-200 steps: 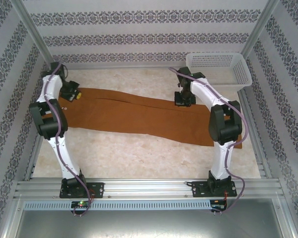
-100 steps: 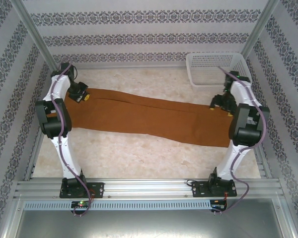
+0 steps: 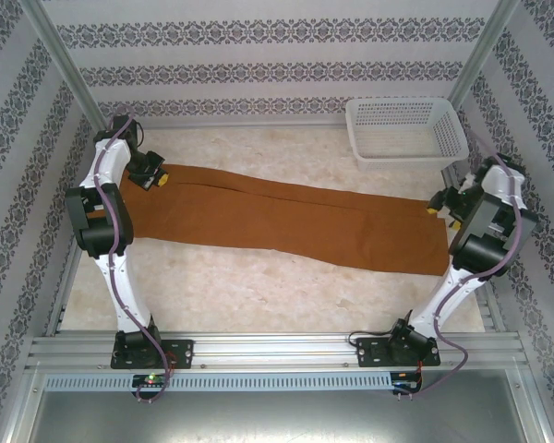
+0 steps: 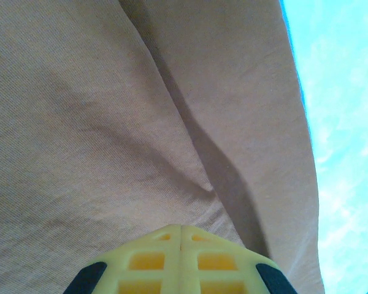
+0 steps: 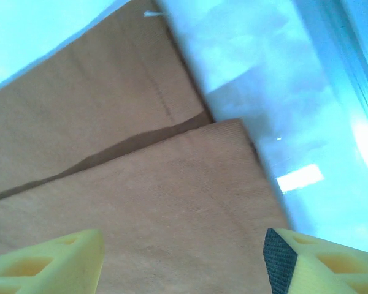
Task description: Roll up the long pants
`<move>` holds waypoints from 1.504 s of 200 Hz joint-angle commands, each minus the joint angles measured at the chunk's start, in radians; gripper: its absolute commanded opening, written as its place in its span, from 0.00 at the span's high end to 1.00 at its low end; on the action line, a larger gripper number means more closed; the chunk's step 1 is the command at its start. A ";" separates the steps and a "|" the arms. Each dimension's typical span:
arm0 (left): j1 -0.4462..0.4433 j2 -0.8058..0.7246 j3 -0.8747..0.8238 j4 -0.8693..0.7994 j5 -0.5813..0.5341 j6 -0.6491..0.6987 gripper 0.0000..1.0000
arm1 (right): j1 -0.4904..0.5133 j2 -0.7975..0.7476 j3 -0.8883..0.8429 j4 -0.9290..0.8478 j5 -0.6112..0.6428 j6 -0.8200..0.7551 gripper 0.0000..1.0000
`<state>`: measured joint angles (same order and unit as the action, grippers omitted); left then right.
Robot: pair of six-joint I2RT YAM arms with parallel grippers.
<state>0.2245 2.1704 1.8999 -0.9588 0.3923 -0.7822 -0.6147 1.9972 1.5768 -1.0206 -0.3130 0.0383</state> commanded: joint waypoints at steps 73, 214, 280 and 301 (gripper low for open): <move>0.006 -0.036 -0.051 0.013 0.047 0.016 1.00 | -0.110 0.100 -0.003 0.026 -0.122 -0.213 0.16; 0.007 -0.019 -0.032 0.030 0.042 0.021 1.00 | 0.130 0.147 -0.045 0.104 0.121 -0.234 0.16; 0.007 -0.009 -0.024 0.036 0.050 0.022 1.00 | 0.225 0.164 0.049 0.041 0.033 -0.214 0.16; 0.007 -0.007 -0.025 0.041 0.057 0.020 1.00 | 0.241 0.179 0.070 0.026 0.032 -0.211 0.17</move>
<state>0.2245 2.1704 1.8462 -0.9329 0.4381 -0.7780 -0.4015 2.1414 1.6115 -0.9730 -0.1783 -0.1745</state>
